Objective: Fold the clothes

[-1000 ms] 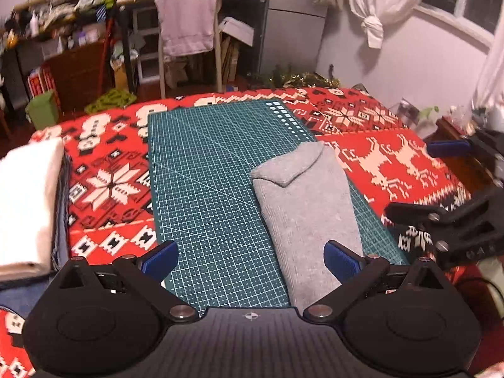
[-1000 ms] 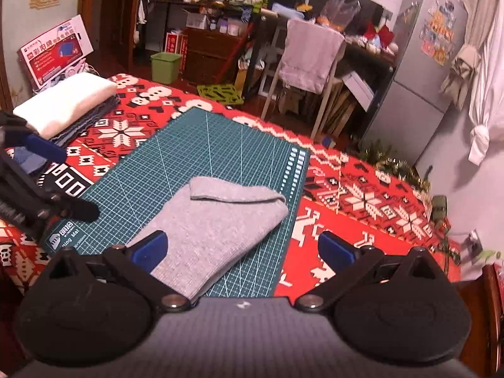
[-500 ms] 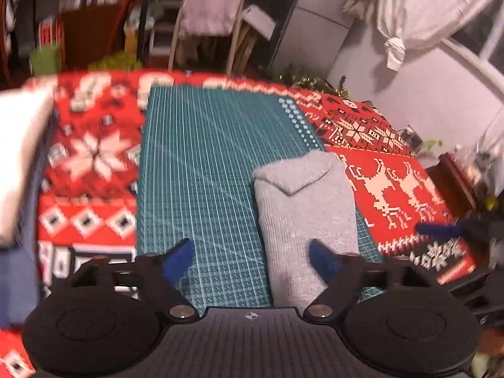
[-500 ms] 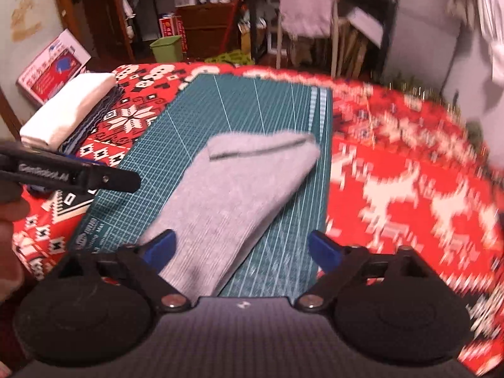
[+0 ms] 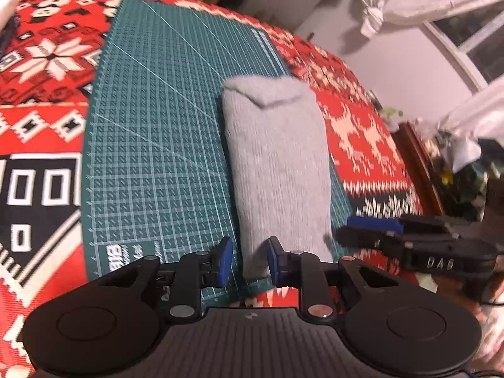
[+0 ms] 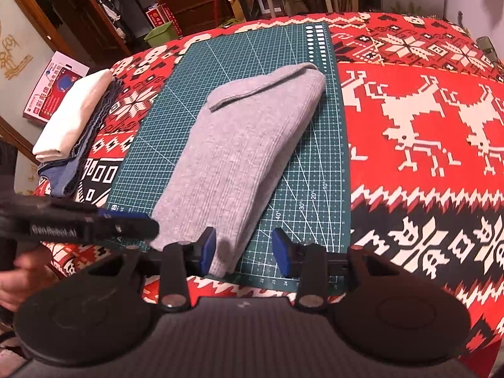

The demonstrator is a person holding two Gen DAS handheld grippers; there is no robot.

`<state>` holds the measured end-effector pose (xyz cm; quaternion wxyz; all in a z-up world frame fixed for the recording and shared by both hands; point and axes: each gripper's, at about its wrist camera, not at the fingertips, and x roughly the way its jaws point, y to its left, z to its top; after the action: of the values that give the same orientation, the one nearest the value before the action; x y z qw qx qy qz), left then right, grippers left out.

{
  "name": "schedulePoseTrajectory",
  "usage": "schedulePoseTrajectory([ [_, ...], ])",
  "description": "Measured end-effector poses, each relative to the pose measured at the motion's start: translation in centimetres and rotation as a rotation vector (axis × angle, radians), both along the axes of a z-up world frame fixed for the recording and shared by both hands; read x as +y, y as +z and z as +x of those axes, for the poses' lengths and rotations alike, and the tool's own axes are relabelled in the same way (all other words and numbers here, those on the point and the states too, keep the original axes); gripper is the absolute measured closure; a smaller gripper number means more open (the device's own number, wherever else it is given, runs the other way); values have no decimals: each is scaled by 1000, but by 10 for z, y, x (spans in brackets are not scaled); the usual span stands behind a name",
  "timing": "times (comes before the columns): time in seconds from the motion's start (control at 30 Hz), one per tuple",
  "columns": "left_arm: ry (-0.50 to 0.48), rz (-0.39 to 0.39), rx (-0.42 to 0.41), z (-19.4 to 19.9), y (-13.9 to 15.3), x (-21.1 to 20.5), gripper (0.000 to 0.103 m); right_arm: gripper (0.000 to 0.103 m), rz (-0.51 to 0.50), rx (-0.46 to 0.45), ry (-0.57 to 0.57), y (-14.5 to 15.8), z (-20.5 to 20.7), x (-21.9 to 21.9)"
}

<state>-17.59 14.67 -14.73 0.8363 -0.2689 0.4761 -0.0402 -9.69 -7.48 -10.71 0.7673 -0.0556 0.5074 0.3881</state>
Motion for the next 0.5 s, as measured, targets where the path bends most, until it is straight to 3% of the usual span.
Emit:
schedulePoseTrajectory([
  [0.13, -31, 35, -4, 3, -5, -9, 96, 59, 1, -11, -9, 1, -1, -3],
  [0.27, -69, 117, -43, -3, 5, -29, 96, 69, 3, -18, -3, 5, -2, -7],
  [0.37, -111, 93, -32, -2, 5, -40, 96, 78, 1, -17, -10, 7, 1, -9],
  [0.5, -142, 79, -13, -1, 4, -45, 96, 80, 14, -41, 0, 13, 2, -5],
])
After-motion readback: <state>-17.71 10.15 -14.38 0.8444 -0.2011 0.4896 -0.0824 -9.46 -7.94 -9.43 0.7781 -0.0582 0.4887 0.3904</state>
